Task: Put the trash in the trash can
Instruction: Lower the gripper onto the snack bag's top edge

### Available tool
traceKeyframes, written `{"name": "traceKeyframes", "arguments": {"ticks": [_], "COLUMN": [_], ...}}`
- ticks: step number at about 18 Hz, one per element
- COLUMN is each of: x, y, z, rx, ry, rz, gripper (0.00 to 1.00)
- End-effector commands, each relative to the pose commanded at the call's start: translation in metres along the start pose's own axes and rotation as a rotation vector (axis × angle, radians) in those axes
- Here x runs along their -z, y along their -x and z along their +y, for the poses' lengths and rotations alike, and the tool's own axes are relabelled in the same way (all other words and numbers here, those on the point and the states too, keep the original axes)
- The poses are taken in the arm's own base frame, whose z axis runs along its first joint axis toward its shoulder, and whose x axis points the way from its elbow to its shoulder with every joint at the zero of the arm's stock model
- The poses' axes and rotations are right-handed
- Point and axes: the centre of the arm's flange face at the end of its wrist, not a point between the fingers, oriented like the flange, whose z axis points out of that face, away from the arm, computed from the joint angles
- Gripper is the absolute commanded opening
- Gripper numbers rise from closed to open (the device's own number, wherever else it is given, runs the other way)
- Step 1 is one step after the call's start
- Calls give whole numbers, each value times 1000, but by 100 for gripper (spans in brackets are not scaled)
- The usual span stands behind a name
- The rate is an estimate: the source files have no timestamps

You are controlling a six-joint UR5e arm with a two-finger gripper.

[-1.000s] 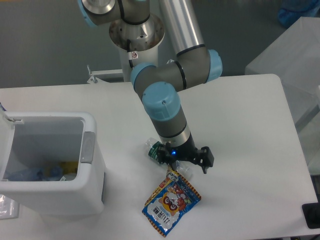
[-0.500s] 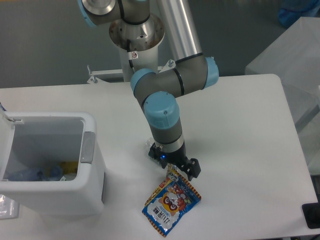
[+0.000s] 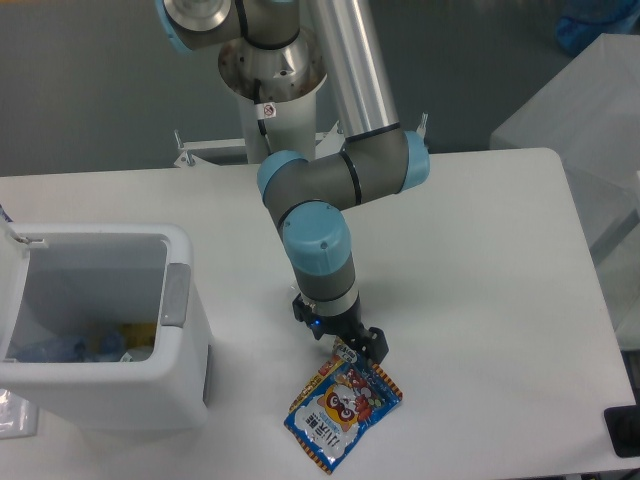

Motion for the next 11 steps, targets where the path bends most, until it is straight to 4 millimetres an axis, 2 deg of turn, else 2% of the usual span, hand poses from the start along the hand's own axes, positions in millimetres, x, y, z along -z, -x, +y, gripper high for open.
{"name": "traceKeyframes", "arguments": {"ticks": [4, 11], "x": [-6, -10], "y": [-7, -9], "z": [-6, -7], "rx": [-13, -12], "ry": [3, 8], "rz": [9, 13], "gripper": [100, 100]}}
